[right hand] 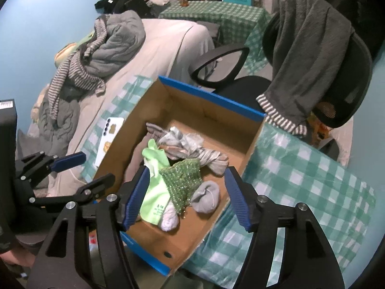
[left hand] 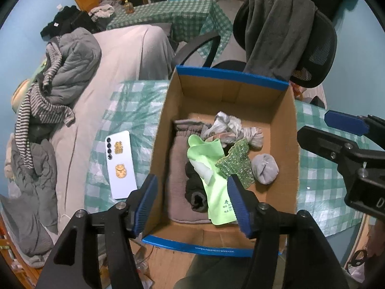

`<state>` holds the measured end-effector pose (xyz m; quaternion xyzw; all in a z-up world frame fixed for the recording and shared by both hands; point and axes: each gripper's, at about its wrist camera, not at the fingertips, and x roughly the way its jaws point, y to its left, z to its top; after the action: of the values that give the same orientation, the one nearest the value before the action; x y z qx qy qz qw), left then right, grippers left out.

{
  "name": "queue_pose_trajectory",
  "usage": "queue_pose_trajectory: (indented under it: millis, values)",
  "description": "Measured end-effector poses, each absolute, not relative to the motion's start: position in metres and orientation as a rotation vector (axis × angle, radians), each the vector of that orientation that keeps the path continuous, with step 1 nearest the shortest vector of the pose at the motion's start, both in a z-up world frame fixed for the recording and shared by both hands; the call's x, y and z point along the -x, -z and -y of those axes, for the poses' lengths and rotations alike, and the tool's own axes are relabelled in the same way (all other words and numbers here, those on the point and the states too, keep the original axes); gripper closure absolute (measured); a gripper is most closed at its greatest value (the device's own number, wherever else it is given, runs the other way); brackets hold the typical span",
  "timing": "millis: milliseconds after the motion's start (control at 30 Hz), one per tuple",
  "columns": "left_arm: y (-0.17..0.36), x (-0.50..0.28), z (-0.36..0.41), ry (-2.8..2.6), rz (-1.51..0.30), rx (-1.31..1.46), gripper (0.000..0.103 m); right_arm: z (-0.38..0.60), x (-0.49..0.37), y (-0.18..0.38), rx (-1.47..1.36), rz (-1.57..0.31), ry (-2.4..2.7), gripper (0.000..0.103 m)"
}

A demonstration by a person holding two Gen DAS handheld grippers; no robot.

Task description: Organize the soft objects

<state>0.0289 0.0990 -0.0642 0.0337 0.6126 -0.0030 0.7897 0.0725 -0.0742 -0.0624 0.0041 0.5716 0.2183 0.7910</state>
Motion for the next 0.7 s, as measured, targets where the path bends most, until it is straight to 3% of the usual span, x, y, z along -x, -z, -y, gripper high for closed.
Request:
queue_pose_trajectory:
  millis: [67, 200, 700]
  values:
    - [0.054, -0.028, -0.098, 0.013, -1.305, -0.057, 0.041, 0.077, -0.072, 0.053, -0.014, -1.213, -0.454, 0.032]
    - [0.034, -0.026, -0.098, 0.007, -1.276, -0.031, 0.026, 0.084, -0.071, 0.037, -0.029, -1.185, -0.436, 0.029]
    - [0.000, -0.024, -0.094, -0.021, -1.254, -0.018, 0.026, 0.108, -0.066, -0.004, -0.036, -1.114, -0.390, 0.028]
